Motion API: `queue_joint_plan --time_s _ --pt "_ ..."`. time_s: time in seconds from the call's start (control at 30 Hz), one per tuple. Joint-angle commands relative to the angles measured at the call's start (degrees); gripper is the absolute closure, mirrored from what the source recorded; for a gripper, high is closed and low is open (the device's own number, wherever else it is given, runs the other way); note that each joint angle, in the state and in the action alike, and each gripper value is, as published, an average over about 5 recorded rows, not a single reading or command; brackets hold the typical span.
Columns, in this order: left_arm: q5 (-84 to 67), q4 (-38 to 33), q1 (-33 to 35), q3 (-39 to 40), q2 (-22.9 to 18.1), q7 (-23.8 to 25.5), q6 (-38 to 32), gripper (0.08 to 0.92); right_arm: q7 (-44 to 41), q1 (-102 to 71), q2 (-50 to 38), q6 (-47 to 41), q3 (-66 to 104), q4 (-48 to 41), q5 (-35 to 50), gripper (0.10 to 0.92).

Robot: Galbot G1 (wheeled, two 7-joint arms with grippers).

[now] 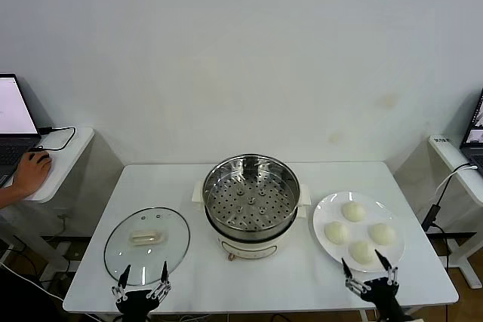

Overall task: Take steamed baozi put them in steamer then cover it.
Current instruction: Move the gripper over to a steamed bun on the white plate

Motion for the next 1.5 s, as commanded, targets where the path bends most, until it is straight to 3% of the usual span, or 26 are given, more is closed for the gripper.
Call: queue_joint_plan --time_s 0.03,0.2,0.37,0.63,0.97,1.5 --pt "2.46 -1.35 -0.85 -1.54 0.96 0.04 1.65 0.177 -3.68 9.47 -13.67 -4.39 4.15 -2.18 -18.56 0.203" --pt "4.75 -0.59 -1.24 -1.40 0.18 0.08 1.02 0.177 -12.37 16.92 -25.04 -9.24 3.12 -6.14 -23.74 0.203" --pt "5.76 -0.87 -1.24 -1.40 -0.22 -0.02 0.92 0.177 -24.95 26.51 -36.02 -11.91 -2.38 -12.57 -23.27 0.203" --pt "6.89 -0.54 -1.28 -1.61 -0.32 -0.31 0.92 0.177 -43.91 50.21 -43.03 -8.49 -26.50 -26.68 -20.71 0.202" --pt "7.34 -0.29 -1.59 -2.03 0.02 -0.16 0.56 0.177 -53.66 79.85 -39.91 -1.82 -59.09 -41.36 -17.87 0.202" --pt "7.45 0.04 -1.05 -3.20 0.14 0.25 0.06 0.177 -55.76 88.16 -29.45 -1.80 -70.54 -52.67 -16.41 0.203"
